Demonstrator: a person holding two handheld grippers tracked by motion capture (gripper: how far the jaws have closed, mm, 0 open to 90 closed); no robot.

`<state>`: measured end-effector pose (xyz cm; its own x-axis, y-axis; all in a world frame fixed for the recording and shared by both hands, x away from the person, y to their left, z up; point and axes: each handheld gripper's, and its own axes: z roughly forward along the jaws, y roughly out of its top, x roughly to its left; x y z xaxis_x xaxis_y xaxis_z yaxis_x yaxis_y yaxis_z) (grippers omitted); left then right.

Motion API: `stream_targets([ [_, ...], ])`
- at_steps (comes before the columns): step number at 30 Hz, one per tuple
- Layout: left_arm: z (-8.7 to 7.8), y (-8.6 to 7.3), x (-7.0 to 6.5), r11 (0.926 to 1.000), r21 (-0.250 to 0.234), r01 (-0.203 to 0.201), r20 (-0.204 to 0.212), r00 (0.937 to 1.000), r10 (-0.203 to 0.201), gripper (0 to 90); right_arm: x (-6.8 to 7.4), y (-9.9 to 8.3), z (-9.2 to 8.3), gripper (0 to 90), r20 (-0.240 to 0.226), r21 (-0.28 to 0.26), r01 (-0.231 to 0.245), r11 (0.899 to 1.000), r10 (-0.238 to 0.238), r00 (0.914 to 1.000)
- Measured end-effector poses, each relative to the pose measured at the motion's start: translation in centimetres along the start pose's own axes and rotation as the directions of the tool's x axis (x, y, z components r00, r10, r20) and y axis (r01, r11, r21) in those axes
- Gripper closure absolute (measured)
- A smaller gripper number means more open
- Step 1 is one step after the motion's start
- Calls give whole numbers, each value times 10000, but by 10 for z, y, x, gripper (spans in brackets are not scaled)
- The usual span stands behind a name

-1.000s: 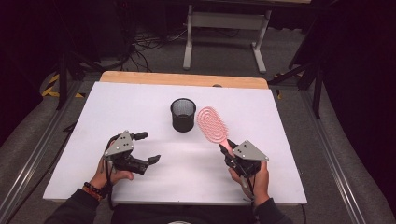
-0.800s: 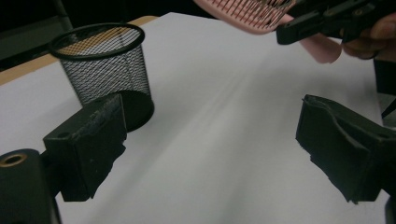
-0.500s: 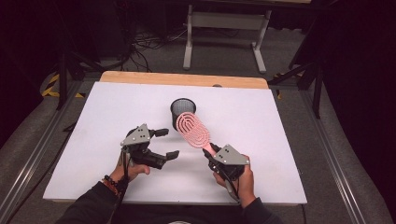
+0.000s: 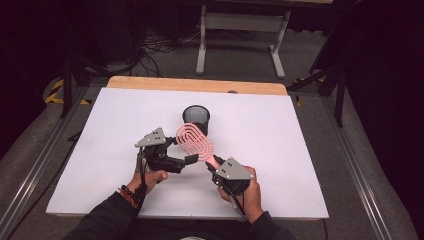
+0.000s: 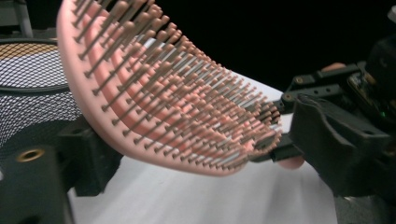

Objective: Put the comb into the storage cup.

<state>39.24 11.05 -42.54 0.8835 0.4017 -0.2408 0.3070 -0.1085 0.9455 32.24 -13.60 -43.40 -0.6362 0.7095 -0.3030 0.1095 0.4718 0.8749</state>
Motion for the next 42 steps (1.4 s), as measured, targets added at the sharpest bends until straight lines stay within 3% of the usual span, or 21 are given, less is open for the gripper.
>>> stream_targets([
  [2,-2,0,1,9997,-212,118,-277,9995,-124,233,2,0,2,693,-51,14,27,10000,-27,10000],
  [4,-3,1,1,9985,-465,287,-124,9995,-293,287,5,-1,3,694,-141,39,176,9998,-175,9997],
  [12,-4,3,-5,9944,-1053,-5,-284,9996,-25,486,9,0,5,694,35,62,503,9987,-503,9987],
  [15,-3,4,-6,9934,-1144,29,-305,9995,-64,505,8,-1,5,694,109,70,514,9987,-515,9986],
  [24,-6,4,-9,9891,-1469,-46,161,9998,71,586,9,-3,7,693,213,105,560,9984,-562,9982],
  [26,-8,5,-11,9866,-1625,-119,396,9990,185,605,10,-3,6,692,190,56,611,9981,-612,9979],
  [32,-11,8,-18,9859,-1598,-495,505,9970,582,623,11,-3,5,691,22,-36,570,9984,-570,9984],
  [39,-15,12,-22,9806,-1668,-1026,178,9941,1070,628,8,-3,4,665,-180,-279,334,9991,-340,9993],
  [42,-21,14,-20,9783,-1792,-1041,-2,9944,1058,629,7,-4,2,633,-296,-415,220,9989,-232,9993],
])
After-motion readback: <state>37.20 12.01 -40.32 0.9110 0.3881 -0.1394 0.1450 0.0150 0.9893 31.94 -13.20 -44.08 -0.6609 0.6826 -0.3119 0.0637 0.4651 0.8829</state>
